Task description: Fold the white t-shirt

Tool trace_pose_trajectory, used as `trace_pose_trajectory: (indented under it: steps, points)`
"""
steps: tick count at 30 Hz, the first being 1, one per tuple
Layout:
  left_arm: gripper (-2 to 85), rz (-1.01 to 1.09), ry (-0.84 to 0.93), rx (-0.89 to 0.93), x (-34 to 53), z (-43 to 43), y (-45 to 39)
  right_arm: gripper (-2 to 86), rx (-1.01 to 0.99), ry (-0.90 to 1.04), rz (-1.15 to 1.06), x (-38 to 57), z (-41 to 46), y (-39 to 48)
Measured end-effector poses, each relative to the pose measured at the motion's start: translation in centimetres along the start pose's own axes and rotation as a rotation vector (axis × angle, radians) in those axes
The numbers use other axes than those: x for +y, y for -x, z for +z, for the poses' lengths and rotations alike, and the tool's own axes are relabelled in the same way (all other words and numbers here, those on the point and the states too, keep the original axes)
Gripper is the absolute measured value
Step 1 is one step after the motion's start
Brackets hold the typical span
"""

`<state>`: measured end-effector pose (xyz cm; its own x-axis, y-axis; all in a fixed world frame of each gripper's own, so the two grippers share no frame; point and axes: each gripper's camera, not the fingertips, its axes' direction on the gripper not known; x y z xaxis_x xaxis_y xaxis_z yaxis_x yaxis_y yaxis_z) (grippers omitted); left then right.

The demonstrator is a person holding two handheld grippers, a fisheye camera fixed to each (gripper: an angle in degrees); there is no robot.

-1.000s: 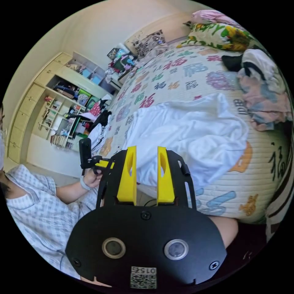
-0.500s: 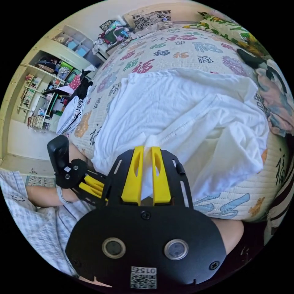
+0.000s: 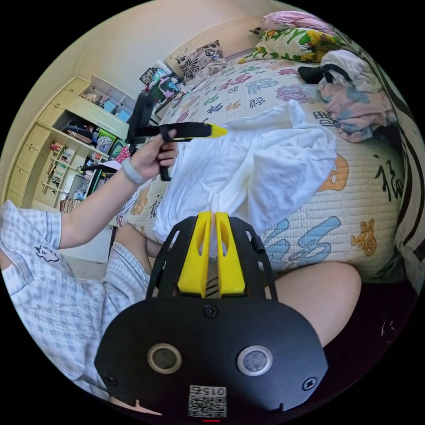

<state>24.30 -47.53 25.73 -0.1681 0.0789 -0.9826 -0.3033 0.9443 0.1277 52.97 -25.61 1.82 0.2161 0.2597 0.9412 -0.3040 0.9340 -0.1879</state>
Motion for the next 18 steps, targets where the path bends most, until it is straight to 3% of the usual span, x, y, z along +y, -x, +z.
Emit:
trace_pose_trajectory:
  steps: [3, 12, 18]
  points:
    - [8.4, 0.024, 0.099, 0.13, -1.0, 4.0, -0.6, 0.6, -0.03, -0.032, 0.032, 1.9, -1.0, -0.4]
    - [-0.1, 0.172, 0.051, 0.024, 1.8, 5.6, -7.1, 0.5, -0.065, -0.088, 0.029, 6.9, -3.5, 0.7]
    - [-0.6, 0.2, -0.209, -0.01, 7.6, -4.1, -13.3, 0.4, -0.028, -0.202, -0.002, 10.9, -8.3, 3.9]
